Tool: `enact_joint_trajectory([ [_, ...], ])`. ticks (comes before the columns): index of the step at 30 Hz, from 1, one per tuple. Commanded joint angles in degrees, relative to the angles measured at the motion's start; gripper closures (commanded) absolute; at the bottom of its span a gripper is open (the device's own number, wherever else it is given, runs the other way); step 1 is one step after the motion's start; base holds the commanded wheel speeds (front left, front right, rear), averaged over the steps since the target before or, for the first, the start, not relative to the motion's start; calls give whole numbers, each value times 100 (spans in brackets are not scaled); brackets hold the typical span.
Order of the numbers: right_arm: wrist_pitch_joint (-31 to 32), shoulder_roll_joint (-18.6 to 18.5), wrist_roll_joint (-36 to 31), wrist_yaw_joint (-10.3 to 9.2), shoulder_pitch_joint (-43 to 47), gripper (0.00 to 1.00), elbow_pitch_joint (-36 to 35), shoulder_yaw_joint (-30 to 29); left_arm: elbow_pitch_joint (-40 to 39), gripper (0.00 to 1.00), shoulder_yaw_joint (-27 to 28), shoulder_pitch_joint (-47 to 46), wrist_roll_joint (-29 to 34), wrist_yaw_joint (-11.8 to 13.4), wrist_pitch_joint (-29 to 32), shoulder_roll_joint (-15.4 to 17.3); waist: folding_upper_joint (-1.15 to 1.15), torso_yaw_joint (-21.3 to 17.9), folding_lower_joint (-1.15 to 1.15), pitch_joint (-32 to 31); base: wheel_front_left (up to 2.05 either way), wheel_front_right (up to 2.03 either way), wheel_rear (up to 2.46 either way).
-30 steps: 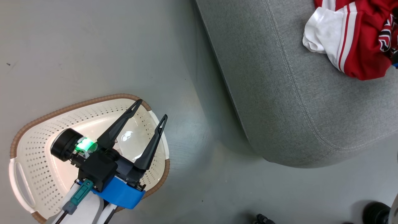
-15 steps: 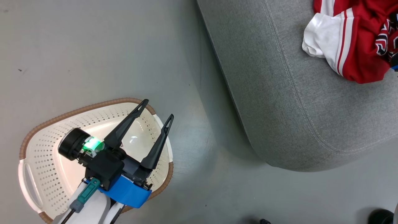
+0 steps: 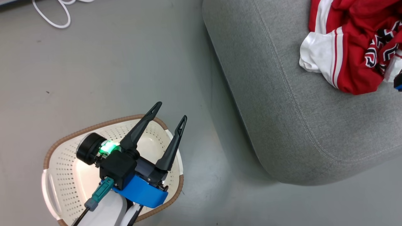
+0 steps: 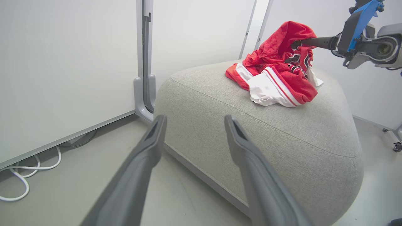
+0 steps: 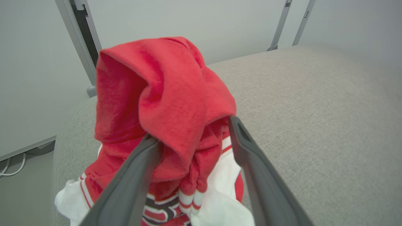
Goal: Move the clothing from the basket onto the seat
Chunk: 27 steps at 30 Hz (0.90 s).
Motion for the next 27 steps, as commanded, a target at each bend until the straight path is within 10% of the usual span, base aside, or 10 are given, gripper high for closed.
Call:
enact_joint_trajectory([
  [1,26,-57,29,3,123,0,-37,40,36,0,25,69,-41,-11,-27,-43,0,77,0,-178,0,0,0],
  [27,446,271,258,3,2971,0,-2612,390,820,0,581,1043,-388,-11,-27,-984,0,1189,0,-2144,0,0,0],
])
